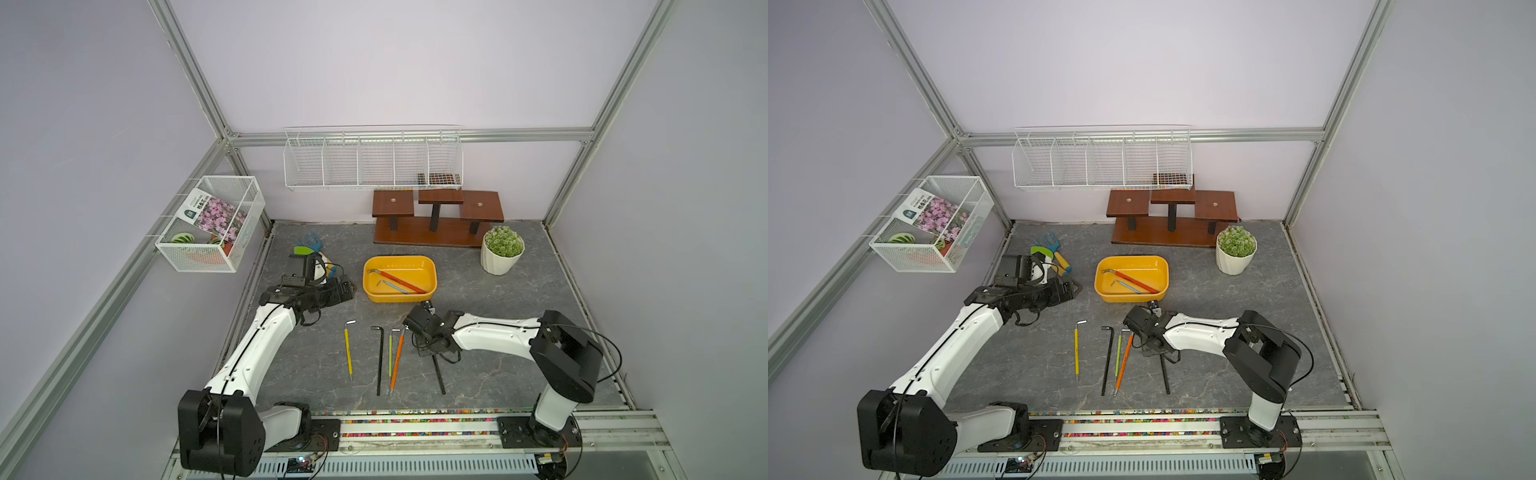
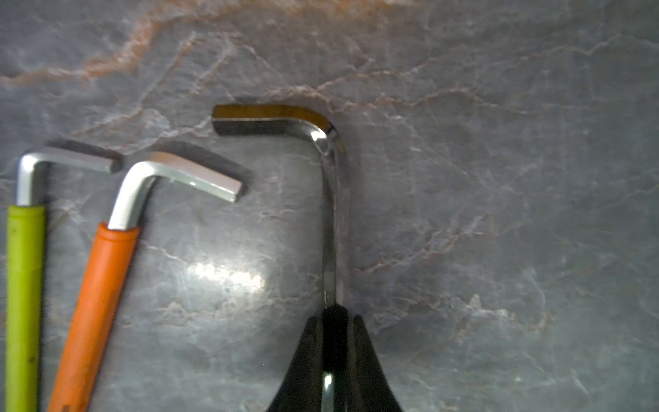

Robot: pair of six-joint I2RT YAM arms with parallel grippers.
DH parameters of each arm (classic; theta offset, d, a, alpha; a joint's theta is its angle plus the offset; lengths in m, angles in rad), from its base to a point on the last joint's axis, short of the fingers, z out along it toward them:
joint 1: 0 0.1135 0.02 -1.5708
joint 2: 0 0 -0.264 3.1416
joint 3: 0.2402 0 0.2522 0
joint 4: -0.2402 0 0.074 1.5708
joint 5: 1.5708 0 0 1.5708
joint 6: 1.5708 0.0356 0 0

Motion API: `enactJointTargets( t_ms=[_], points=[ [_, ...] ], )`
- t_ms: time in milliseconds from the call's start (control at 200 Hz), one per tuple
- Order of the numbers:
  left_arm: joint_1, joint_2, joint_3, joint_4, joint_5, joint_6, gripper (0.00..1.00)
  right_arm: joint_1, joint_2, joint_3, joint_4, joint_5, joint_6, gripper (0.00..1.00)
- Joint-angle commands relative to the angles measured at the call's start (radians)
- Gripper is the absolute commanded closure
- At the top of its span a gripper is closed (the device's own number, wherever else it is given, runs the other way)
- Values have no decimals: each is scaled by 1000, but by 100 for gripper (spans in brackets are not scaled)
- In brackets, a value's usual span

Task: Put the hex key on the desktop into the storage box
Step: Pick up the Allen key from the center of the board.

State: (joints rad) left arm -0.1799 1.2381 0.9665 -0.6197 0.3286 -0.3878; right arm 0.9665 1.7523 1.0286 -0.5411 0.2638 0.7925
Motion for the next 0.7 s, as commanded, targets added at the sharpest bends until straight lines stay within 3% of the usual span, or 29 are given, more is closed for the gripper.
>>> enactJointTargets(
  t_ms=[0,695],
  points=[
    [0,9,-9,-18,-16,12,0,-1,-56,7,-55,44,-5,100],
    [0,15,-9,-19,-10,10,0,-98,-232,16,-75,7,-163,100]
  ],
)
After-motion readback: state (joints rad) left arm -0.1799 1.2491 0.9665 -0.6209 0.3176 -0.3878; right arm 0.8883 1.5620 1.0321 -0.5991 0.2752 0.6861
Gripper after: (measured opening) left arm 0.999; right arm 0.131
